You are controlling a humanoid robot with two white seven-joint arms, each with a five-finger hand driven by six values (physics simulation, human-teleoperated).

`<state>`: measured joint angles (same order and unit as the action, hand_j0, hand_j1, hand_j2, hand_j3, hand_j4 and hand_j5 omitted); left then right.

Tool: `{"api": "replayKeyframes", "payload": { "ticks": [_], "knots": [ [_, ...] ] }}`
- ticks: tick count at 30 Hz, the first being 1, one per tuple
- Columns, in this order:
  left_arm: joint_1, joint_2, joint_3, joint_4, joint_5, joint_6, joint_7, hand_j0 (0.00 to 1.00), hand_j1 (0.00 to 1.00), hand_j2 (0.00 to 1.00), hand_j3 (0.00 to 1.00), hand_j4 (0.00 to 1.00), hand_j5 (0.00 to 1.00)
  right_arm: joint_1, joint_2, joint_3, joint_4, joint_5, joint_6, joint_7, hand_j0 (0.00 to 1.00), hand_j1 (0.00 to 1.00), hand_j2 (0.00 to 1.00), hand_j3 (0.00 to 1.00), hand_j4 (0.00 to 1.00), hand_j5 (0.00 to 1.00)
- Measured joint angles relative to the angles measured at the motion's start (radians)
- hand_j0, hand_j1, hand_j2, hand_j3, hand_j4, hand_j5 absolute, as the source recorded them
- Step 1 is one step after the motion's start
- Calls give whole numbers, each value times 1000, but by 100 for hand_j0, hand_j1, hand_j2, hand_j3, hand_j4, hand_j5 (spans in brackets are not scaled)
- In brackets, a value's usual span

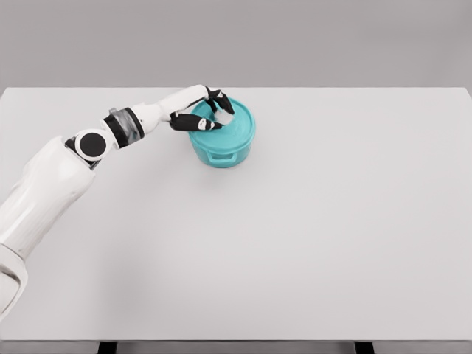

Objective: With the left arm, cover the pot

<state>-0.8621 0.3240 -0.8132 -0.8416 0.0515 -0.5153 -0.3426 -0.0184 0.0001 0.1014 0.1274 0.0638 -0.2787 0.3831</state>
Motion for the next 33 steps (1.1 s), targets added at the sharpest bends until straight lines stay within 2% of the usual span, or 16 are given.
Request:
{"api": "replayKeyframes", "payload": {
  "ticks": [16,21,29,32,33],
  "knots": [
    [-11,-13,0,28,-1,-7,1,56,56,56,56,56,56,0,0,0,0,0,0,0,100,100,100,100,100,100],
    [-12,-13,1,32,-1,-7,1,74,74,74,74,74,74,0,0,0,0,0,0,0,100,100,100,100,100,100],
    [-17,-12,-1,38,0,-6,2,78,78,78,78,78,78,0,0,0,0,0,0,0,100,100,100,100,100,100],
    [-17,-6,-1,37,1,-7,2,87,87,87,87,87,87,2,0,0,0,0,0,0,100,100,100,100,100,100],
    [-17,-3,0,34,3,-9,0,95,95,95,95,95,95,2,0,0,0,0,0,0,100,100,100,100,100,100]
  ]
}}
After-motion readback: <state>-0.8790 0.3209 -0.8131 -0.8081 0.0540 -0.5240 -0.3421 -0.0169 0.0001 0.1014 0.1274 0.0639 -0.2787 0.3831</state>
